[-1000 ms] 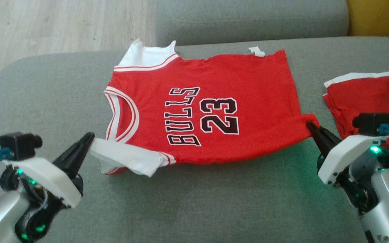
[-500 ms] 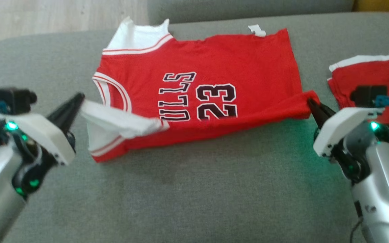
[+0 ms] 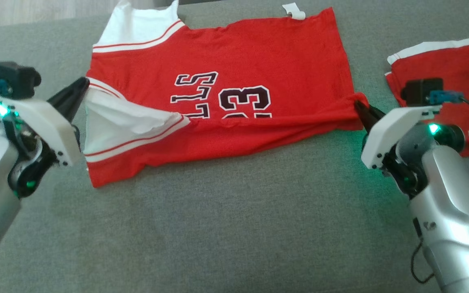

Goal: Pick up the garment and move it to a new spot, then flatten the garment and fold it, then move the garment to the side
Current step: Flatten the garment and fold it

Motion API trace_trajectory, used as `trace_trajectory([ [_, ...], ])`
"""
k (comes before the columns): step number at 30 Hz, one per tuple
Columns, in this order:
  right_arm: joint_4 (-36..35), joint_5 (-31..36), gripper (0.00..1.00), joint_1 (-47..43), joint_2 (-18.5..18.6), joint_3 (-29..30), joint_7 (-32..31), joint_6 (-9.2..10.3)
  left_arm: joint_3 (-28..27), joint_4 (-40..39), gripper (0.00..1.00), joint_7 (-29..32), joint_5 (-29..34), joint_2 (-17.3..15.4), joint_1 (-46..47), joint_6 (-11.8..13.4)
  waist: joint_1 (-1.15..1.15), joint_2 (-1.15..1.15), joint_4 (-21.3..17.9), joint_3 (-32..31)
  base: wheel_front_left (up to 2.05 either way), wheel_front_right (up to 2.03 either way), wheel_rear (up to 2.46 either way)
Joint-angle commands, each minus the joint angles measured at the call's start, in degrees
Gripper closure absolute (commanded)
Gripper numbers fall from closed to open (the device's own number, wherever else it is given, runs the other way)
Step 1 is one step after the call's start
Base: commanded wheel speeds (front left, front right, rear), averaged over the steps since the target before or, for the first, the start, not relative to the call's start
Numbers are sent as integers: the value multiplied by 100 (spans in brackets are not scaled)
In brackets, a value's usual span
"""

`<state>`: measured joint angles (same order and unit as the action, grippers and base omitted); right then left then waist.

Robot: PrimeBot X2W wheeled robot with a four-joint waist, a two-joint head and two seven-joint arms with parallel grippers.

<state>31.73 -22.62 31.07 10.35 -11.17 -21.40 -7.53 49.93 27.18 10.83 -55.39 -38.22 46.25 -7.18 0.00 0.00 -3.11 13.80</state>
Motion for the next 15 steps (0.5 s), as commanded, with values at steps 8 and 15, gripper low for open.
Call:
trace_trajectory([
  [8,303,452,0,666,-49,-199,557,4,139,411,0,-622,124,-43,897,-30,0,0,-24,148,0,0,0],
  [15,359,590,0,806,-131,176,1511,4,-232,808,0,-1755,19,251,1135,-1,0,0,80,79,0,0,0],
])
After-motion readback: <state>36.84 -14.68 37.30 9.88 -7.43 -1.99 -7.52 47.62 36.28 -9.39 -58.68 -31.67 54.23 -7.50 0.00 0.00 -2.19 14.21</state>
